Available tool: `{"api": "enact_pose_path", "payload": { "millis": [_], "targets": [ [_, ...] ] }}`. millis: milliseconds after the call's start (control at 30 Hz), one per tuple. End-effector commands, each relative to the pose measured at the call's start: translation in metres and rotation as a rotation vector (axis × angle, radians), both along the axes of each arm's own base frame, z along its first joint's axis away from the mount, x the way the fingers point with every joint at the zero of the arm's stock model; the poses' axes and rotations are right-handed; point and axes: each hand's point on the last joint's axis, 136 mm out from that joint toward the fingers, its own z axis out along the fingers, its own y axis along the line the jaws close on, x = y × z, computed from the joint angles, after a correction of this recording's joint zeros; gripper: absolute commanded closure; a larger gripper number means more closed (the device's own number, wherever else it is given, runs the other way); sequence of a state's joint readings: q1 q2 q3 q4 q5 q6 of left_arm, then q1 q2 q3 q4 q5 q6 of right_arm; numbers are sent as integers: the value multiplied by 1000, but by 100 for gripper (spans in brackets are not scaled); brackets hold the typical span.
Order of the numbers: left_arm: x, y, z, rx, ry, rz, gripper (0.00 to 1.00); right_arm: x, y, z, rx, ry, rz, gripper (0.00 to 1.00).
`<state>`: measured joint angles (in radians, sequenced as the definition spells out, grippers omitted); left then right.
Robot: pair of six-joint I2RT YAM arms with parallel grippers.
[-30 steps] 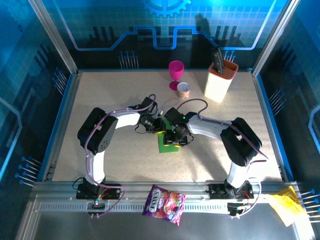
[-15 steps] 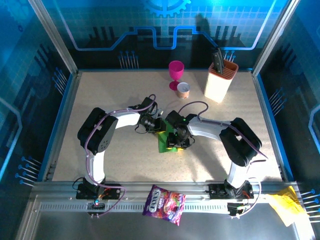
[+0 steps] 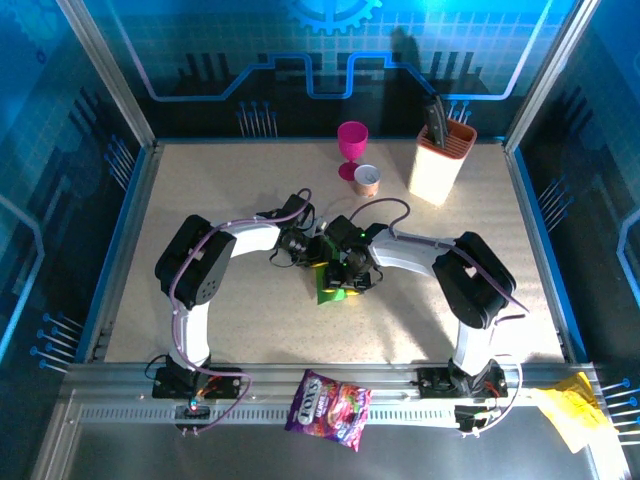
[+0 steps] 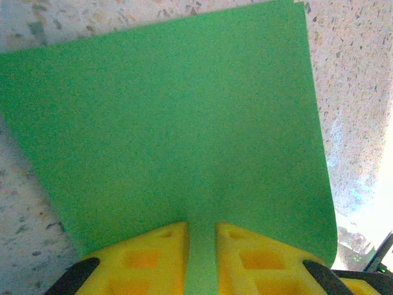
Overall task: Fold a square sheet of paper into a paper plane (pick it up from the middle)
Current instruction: Fold the triangle a second time at the center of the table.
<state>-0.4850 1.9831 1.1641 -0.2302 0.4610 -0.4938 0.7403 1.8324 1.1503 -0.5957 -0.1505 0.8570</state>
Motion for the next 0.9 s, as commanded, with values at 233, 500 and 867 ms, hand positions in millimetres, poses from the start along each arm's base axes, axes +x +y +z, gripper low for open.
{"api": "enact_pose_path", "payload": {
  "millis": [233, 500, 867],
  "targets": [
    [-12, 8, -22, 40, 57, -17, 78, 4, 14, 24, 122, -35, -22, 51],
    [-11, 8, -20, 40, 58, -16, 78, 1, 13, 26, 141, -27, -36, 48],
    [-11, 8, -19, 44, 59, -17, 78, -2, 7, 35, 164, -51, -56, 38]
  ]
}}
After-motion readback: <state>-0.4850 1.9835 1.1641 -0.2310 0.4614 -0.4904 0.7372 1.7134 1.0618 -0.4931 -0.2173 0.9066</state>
